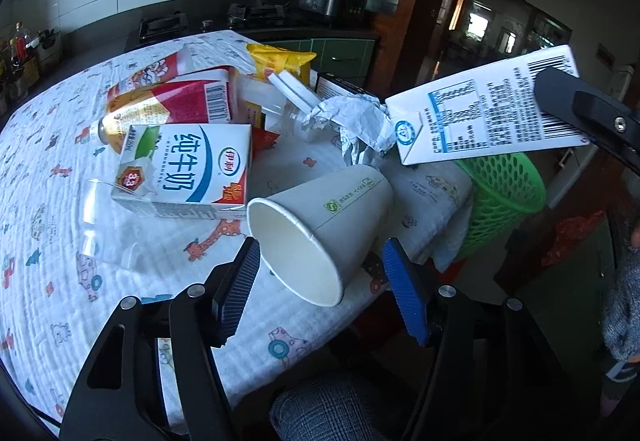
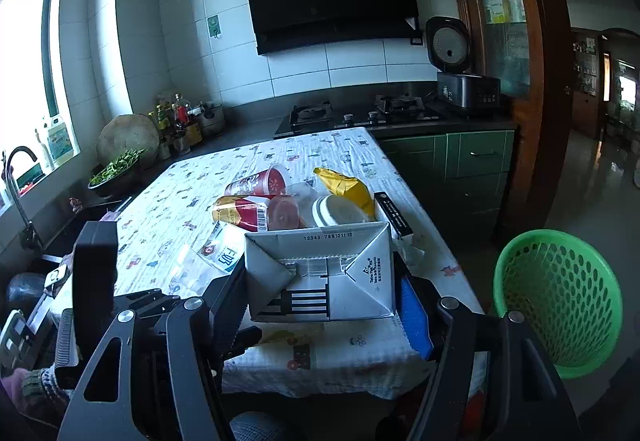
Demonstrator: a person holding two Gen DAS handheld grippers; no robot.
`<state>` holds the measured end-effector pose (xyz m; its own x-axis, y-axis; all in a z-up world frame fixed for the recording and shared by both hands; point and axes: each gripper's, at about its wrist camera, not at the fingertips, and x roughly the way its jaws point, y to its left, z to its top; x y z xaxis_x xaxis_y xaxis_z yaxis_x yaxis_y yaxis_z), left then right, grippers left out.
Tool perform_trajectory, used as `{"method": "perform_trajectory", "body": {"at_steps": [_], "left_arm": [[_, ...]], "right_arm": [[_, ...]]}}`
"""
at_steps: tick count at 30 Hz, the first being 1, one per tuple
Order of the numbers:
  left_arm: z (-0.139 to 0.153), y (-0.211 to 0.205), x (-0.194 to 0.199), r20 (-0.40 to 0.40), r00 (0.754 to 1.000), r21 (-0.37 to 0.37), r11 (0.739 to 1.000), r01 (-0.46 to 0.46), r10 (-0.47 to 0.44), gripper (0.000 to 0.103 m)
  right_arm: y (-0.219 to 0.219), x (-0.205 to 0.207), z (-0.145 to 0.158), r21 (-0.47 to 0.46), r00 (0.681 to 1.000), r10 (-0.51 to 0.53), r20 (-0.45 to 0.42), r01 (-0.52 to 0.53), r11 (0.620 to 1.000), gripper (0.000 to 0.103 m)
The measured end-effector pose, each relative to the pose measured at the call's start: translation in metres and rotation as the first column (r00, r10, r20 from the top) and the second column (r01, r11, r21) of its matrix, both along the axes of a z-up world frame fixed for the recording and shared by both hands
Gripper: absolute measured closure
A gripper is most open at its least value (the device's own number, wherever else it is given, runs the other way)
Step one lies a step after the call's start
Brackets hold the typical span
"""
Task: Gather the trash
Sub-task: 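Carry the carton to the green basket with the right gripper while the left gripper grasps the paper cup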
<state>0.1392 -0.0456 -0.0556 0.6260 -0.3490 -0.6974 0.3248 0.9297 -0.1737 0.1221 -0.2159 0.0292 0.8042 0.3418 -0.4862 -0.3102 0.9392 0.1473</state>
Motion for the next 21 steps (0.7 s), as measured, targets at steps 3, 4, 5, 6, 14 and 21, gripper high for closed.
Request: {"method": "perform_trajectory", "body": {"at_steps": [3, 4, 5, 6, 14, 21], "left_arm": [[-0.005, -0.005, 0.007, -0.015, 1.000, -0.009, 1.000, 0.013, -0.013, 0.051], [-0.005, -0.007, 0.008, -0.020, 1.000, -0.021, 1.000, 0.019, -0.019, 0.054], [-0.006, -0.008, 0.009, -0.025, 0.999, -0.037, 0.999, 0.026, -0.027, 0.061], [-0.006, -0.008, 0.009, -0.032, 0.999, -0.047, 0.998, 0.030, -0.031, 0.067], [-0.002, -0.010, 0.004, -0.036, 0.999, -0.049, 0.998, 0.032, -0.034, 0.100], [0.022, -0.012, -0.008, 0.009, 0.997, -0.035, 0.996, 0.077, -0.076, 0.101]], "right_arm": [[-0.012, -0.007, 0.001, 0.000, 1.000, -0.027, 0.004, 0.027, 1.000, 0.039], [-0.016, -0.009, 0.001, -0.001, 0.999, -0.037, 0.005, 0.037, 0.999, 0.039], [-0.020, -0.010, 0.000, -0.006, 0.999, -0.050, 0.005, 0.050, 0.999, 0.039], [-0.023, -0.010, 0.000, -0.011, 0.998, -0.060, 0.005, 0.060, 0.998, 0.039], [-0.060, -0.004, -0.014, -0.041, 0.985, -0.173, -0.016, 0.172, 0.984, 0.039], [-0.098, 0.013, -0.031, -0.068, 0.954, -0.296, -0.039, 0.293, 0.954, 0.039]]}}
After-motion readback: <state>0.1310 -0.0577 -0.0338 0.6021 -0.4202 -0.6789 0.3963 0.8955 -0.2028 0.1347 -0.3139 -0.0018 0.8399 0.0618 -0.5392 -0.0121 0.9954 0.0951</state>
